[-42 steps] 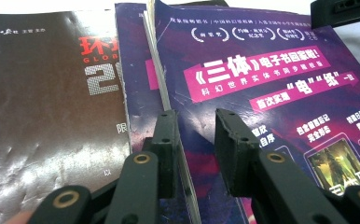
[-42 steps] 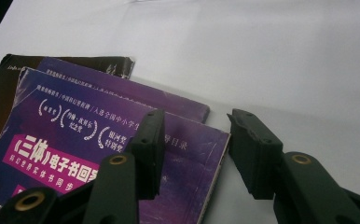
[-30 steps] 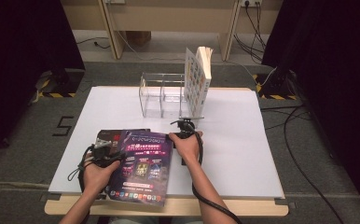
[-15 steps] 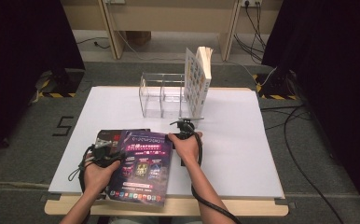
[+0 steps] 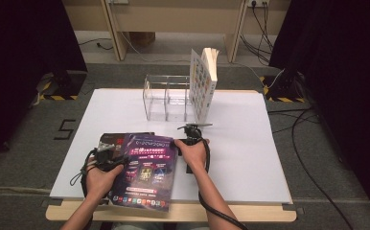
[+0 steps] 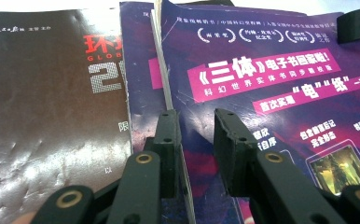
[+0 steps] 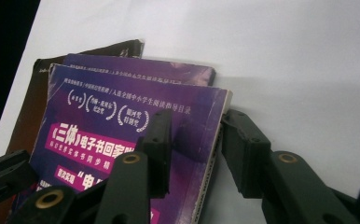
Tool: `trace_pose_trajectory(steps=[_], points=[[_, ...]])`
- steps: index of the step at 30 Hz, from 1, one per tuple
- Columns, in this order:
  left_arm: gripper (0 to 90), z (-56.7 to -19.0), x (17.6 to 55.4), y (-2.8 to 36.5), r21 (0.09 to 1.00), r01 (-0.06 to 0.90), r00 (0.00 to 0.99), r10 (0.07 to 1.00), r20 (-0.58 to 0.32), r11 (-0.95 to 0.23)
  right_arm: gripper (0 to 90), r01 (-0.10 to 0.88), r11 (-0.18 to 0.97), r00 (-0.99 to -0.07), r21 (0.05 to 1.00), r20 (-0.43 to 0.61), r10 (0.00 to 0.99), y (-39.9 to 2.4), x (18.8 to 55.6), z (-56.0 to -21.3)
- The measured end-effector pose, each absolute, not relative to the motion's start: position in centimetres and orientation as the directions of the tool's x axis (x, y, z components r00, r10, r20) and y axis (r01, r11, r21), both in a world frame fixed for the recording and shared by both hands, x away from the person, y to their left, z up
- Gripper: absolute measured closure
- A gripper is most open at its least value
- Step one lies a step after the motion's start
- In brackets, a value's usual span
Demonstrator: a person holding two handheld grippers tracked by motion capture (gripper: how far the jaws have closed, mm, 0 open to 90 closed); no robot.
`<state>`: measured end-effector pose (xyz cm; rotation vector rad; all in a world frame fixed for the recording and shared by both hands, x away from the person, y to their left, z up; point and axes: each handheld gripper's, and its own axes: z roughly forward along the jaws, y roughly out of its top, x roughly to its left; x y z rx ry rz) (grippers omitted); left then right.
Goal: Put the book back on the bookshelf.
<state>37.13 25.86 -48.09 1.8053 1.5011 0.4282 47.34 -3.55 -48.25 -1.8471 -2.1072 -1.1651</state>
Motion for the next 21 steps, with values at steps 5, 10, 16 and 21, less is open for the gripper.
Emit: trace_pose_trajectory(steps=[5,10,16,21], points=[[71.3,-48.07,37.12,25.8,0.714,0.699,0.258,0.947,-0.192,-0.046,67.2,0.887,-0.024,-0.269,0.462,0.557,0.786,-3.78,47.23,-47.72],[71.3,-48.07,37.13,25.84,0.713,0.7,0.259,0.946,-0.195,-0.044,69.0,0.884,-0.036,-0.265,0.466,0.564,0.782,-3.78,47.08,-47.64],[71.4,-48.05,37.15,25.85,0.711,0.701,0.258,0.946,-0.195,-0.045,69.2,0.886,-0.061,-0.254,0.459,0.593,0.764,-4.01,46.94,-47.54],[71.4,-48.04,37.15,25.83,0.711,0.701,0.258,0.947,-0.193,-0.046,67.0,0.904,-0.046,-0.251,0.424,0.616,0.747,-3.96,46.68,-47.72]])
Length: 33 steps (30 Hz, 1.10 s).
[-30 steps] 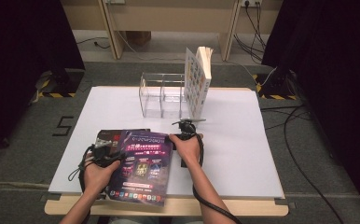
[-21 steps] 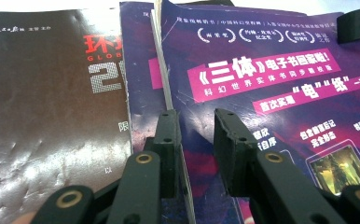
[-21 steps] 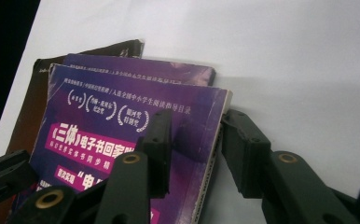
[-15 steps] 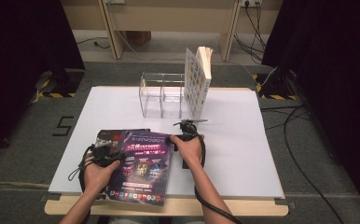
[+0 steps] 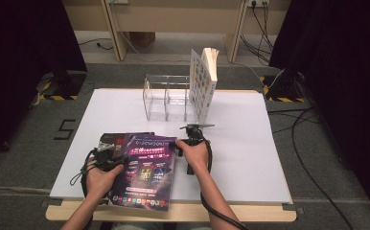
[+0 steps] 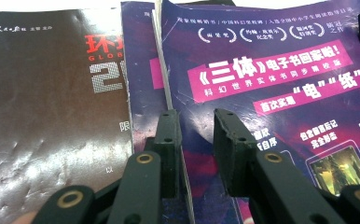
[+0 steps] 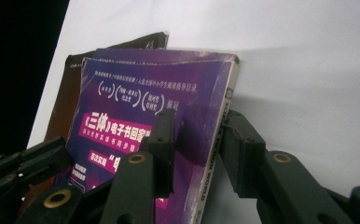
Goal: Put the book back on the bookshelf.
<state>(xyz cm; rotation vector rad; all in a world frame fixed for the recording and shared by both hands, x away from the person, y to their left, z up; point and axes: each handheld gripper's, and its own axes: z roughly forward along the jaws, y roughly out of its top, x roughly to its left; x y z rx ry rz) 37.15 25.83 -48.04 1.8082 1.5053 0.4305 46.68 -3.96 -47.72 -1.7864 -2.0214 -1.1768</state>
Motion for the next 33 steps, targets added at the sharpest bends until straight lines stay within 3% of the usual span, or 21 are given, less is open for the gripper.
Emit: trace_pose_trajectory(steps=[7,16,23,33], points=[[71.4,-48.1,37.1,25.9,0.712,0.701,0.259,0.945,-0.198,-0.043,65.0,0.914,-0.061,-0.23,0.402,0.634,0.739,-4.0,46.9,-48.8],[72.0,-48.1,37.1,26.0,0.713,0.7,0.255,0.947,-0.194,-0.042,76.8,0.896,-0.033,-0.289,0.443,0.638,0.714,-4.0,46.6,-47.1],[72.1,-48.1,37.1,26.1,0.713,0.7,0.254,0.947,-0.194,-0.042,71.5,0.902,-0.001,-0.301,0.431,0.631,0.715,-3.2,46.9,-47.4],[71.1,-48.0,36.9,26.7,0.732,0.682,0.267,0.934,-0.236,-0.01,81.1,0.892,-0.047,-0.302,0.45,0.668,0.68,-2.8,46.4,-46.7]])
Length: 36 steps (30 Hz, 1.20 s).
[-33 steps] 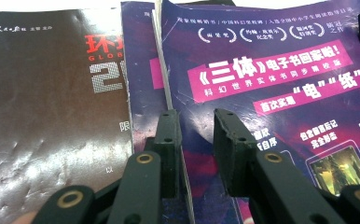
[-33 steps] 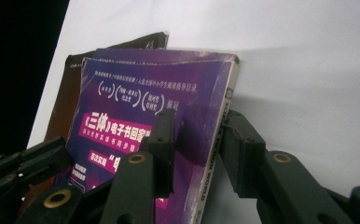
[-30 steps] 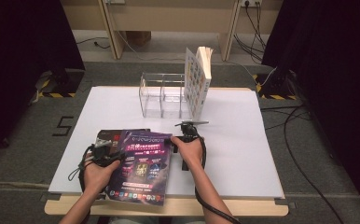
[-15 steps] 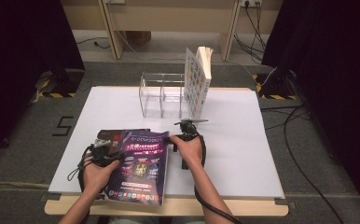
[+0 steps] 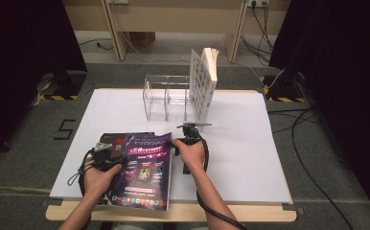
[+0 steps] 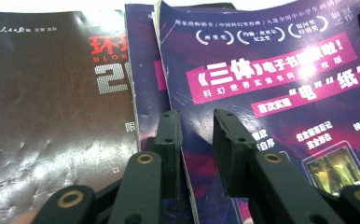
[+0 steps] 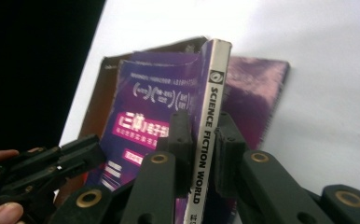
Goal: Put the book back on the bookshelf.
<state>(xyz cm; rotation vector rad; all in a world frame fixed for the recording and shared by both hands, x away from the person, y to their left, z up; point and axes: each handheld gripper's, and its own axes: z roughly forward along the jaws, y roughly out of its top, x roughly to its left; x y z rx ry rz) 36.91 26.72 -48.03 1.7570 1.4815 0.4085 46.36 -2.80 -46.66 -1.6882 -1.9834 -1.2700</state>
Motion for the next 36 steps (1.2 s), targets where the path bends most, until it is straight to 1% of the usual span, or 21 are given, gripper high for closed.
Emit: trace_pose_trajectory(steps=[4,9,16,24,33,36], points=[[67.0,-47.4,36.1,27.1,0.773,0.634,0.259,0.932,-0.252,0.033,82.0,0.879,-0.053,-0.316,0.473,0.664,0.678,-2.4,46.1,-46.0],[65.6,-46.8,35.1,28.0,0.814,0.578,0.261,0.93,-0.26,0.065,82.9,0.863,-0.06,-0.336,0.502,0.658,0.674,-2.1,45.7,-45.1],[64.1,-46.7,34.3,29.0,0.84,0.532,0.245,0.93,-0.273,0.106,83.2,0.805,-0.052,-0.399,0.591,0.604,0.69,-1.9,44.8,-43.1],[61.9,-47.1,34.1,29.4,0.842,0.526,0.23,0.933,-0.277,0.121,83.3,0.718,-0.044,-0.456,0.695,0.518,0.724,-2.5,43.5,-40.5],[61.8,-47.5,34.0,29.2,0.844,0.522,0.238,0.93,-0.278,0.119,83.3,0.602,-0.043,-0.487,0.797,0.409,0.772,-3.5,42.1,-37.7],[61.9,-47.5,34.0,29.1,0.846,0.52,0.242,0.929,-0.28,0.119,83.4,0.574,-0.047,-0.49,0.817,0.39,0.78,-3.9,41.9,-36.8]])
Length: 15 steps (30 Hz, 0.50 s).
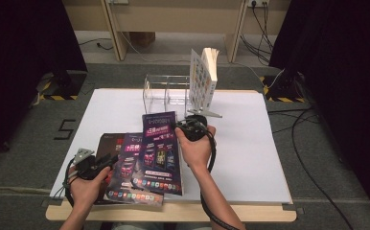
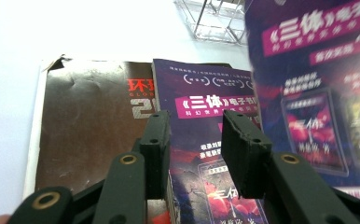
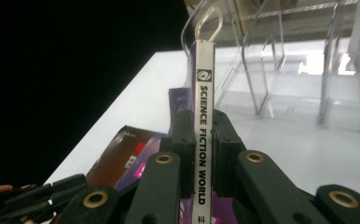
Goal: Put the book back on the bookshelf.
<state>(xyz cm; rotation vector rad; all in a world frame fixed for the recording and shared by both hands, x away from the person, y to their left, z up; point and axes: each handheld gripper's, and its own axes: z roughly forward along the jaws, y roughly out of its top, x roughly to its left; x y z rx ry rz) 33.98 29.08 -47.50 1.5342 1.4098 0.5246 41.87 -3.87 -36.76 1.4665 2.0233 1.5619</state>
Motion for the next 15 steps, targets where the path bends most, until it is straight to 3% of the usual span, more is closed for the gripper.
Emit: trace_pose_trajectory(steps=[15], points=[[62.4,-47.6,33.9,29.3,0.853,0.507,0.236,0.932,-0.274,0.123,83.4,0.502,-0.077,-0.488,0.861,0.356,0.797,-5.3,42.1,-34.6]])
